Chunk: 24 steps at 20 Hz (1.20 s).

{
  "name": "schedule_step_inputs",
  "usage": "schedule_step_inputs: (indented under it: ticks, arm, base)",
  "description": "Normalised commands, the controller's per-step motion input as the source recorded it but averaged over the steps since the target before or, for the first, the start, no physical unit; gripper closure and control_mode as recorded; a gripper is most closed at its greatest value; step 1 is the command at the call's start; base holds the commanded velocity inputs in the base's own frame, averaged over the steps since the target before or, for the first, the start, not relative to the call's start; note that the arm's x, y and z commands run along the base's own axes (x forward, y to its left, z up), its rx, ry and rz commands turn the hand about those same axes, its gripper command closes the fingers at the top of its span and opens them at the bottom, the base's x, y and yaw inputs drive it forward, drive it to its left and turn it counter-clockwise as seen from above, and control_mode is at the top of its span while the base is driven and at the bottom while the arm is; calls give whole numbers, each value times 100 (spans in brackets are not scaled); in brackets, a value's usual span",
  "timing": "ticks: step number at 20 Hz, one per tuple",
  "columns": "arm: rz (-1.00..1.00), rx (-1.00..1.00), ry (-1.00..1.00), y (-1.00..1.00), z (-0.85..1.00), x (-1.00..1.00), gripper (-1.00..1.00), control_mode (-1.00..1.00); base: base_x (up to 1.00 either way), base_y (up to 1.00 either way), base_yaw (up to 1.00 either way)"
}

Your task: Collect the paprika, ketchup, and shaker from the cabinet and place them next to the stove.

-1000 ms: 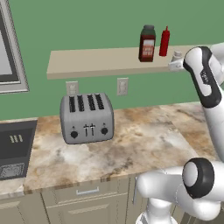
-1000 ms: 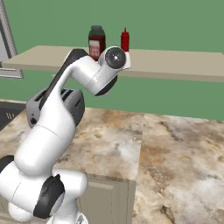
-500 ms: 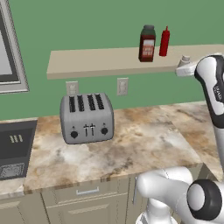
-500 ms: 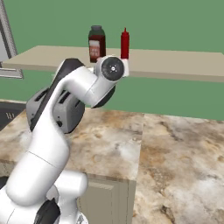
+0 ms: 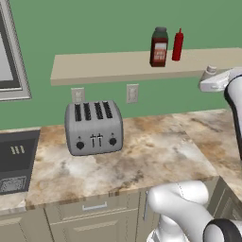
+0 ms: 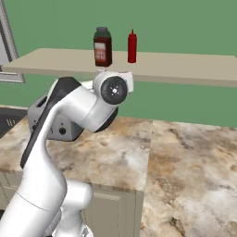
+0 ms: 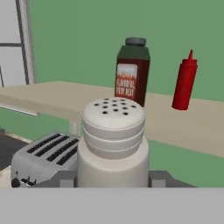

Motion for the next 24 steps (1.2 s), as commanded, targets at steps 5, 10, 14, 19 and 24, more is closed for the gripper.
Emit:
schedule_step_inputs:
  ticks: [5, 10, 14, 19, 24]
  arm:
    - [0, 1, -6, 0, 0, -54, 100, -100]
    - [0, 1, -4, 0, 0, -52, 100, -100]
    - [0, 0, 0, 3, 0, -43, 100, -100]
    - [0, 0, 0, 26, 0, -32, 100, -100]
    - [0, 0, 4, 40, -2, -14, 100, -100]
  base:
    - [0, 0, 0]
    - [0, 0, 0]
    - [0, 0, 0]
    - [0, 0, 0]
    - [0, 0, 0]
